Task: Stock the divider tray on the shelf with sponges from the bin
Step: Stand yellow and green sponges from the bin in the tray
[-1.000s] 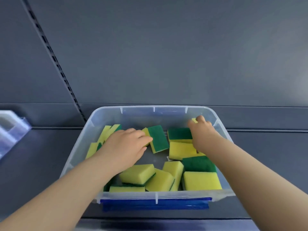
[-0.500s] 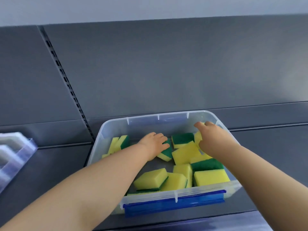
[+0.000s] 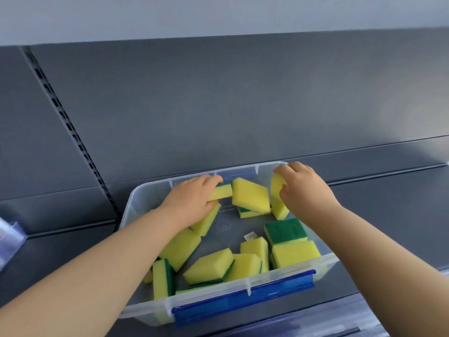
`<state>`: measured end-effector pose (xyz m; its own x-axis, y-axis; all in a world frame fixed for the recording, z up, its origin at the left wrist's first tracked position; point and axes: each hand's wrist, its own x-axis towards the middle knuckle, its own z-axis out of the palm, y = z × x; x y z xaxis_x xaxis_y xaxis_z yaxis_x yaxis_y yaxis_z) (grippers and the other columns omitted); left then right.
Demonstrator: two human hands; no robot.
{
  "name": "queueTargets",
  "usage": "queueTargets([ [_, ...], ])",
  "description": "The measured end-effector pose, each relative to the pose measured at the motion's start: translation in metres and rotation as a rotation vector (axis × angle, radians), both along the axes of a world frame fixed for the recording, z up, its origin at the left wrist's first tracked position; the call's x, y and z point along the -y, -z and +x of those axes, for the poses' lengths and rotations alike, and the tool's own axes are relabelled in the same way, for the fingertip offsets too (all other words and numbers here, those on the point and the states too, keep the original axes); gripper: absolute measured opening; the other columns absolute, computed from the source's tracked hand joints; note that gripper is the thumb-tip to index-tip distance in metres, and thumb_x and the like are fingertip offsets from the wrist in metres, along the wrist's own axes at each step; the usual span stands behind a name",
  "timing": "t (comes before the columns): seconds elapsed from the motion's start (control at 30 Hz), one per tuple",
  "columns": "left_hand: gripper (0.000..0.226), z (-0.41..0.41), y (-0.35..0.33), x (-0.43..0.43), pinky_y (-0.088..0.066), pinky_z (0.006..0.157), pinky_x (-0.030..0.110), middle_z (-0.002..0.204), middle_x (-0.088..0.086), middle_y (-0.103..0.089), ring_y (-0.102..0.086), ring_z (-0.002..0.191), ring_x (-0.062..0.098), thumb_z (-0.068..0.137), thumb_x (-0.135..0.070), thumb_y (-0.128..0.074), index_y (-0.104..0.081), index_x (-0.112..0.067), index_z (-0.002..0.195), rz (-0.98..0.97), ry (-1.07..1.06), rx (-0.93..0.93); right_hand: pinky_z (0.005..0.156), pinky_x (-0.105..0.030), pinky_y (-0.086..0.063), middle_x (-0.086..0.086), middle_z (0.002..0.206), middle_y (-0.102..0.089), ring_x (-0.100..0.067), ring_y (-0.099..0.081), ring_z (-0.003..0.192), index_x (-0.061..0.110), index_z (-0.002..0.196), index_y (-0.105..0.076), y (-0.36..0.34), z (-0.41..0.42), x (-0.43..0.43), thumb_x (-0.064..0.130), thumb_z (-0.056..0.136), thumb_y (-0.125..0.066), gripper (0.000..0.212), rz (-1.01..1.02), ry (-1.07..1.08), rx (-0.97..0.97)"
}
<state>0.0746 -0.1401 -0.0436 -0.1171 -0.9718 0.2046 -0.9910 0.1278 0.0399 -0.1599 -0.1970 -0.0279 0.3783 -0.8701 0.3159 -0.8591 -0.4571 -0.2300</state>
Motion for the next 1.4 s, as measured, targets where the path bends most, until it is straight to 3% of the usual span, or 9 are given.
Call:
queueTargets([
  [0.1,0.050,0.002,-0.011,-0.012,-0.041,0.072,0.033,0.132,-0.003,-0.047,-0.056,0.097,0.027,0.089,-0.034,-0.055,-0.029,-0.030,0.132,-0.046,-0.128,-0.241,0.070,-0.032,-0.044,-0.004,0.123,-0.052,-0.028,-0.050,0.105,0.021,0.128,-0.049,-0.005,0.002,0.001,0.005,0.085,-0.047,0.046,0.050,-0.011,0.097],
  [0.23,0.057,0.009,-0.019,-0.023,-0.033,0.077,0.027,0.128,-0.004,-0.047,-0.047,0.098,0.016,0.087,-0.027,-0.062,-0.032,-0.035,0.135,-0.115,-0.135,-0.508,0.071,-0.030,-0.044,-0.005,0.125,-0.051,-0.023,-0.054,0.091,0.024,0.132,-0.043,-0.007,0.005,0.001,0.007,0.086,-0.047,0.049,0.174,-0.119,0.222],
  [0.4,0.056,0.009,-0.016,-0.033,-0.033,0.076,0.021,0.118,-0.011,-0.052,-0.045,0.092,0.009,0.082,-0.025,-0.067,-0.042,-0.038,0.130,-0.084,-0.133,-0.632,0.063,-0.014,-0.040,0.003,0.121,-0.052,-0.012,-0.052,0.095,0.028,0.132,-0.042,-0.002,0.020,-0.004,0.011,0.090,-0.048,0.046,0.352,-0.196,0.354],
  [0.57,0.053,0.010,-0.007,-0.037,-0.037,0.068,0.021,0.116,-0.009,-0.055,-0.046,0.075,0.005,0.082,-0.023,-0.067,-0.044,-0.041,0.126,-0.042,-0.170,-0.697,0.067,-0.019,-0.044,0.006,0.114,-0.054,-0.013,-0.055,0.096,0.026,0.131,-0.044,0.002,0.029,-0.011,0.012,0.089,-0.051,0.045,0.438,-0.175,0.478],
  [0.8,0.051,-0.008,-0.011,-0.038,-0.036,0.077,0.020,0.130,-0.013,-0.050,-0.055,0.099,0.025,0.085,-0.017,-0.064,-0.046,-0.040,0.127,-0.037,-0.148,-0.641,0.084,-0.027,-0.047,0.006,0.120,-0.055,-0.011,-0.051,0.101,0.029,0.126,-0.049,0.005,0.034,-0.018,0.015,0.082,-0.065,0.048,0.472,-0.197,0.452],
  [1.03,0.060,-0.017,-0.016,-0.041,-0.039,0.093,0.026,0.132,-0.009,-0.043,-0.046,0.113,0.014,0.088,-0.020,-0.058,-0.033,-0.045,0.137,-0.069,-0.127,-0.500,0.088,-0.024,-0.042,0.002,0.130,-0.051,-0.017,-0.051,0.114,0.024,0.134,-0.043,-0.004,0.024,-0.016,0.017,0.082,-0.067,0.058,0.413,-0.168,0.387],
  [1.2,0.057,-0.031,-0.021,-0.059,-0.048,0.076,0.037,0.116,-0.006,-0.047,-0.055,0.085,0.022,0.087,-0.024,-0.061,-0.039,-0.041,0.137,-0.168,-0.197,-0.344,0.088,-0.024,-0.041,0.000,0.121,-0.054,-0.017,-0.051,0.109,0.019,0.128,-0.049,-0.001,0.014,-0.016,0.015,0.081,-0.065,0.050,0.363,-0.171,0.370],
  [1.3,0.051,-0.038,-0.023,-0.074,-0.041,0.054,0.022,0.102,-0.003,-0.057,-0.051,0.068,0.013,0.081,-0.023,-0.065,-0.051,-0.027,0.130,-0.356,-0.193,-0.134,0.081,-0.022,-0.039,0.006,0.107,-0.053,-0.012,-0.049,0.096,0.021,0.124,-0.049,0.005,0.011,-0.018,0.020,0.082,-0.066,0.046,0.408,-0.190,0.395],
  [1.4,0.058,-0.042,-0.024,-0.095,-0.037,0.055,0.019,0.100,-0.001,-0.061,-0.043,0.080,0.014,0.079,-0.020,-0.070,-0.047,-0.024,0.132,-0.441,-0.253,-0.083,0.078,-0.022,-0.036,0.010,0.100,-0.049,-0.008,-0.046,0.092,0.021,0.122,-0.049,0.007,0.008,-0.023,0.023,0.082,-0.067,0.044,0.405,-0.202,0.451],
])
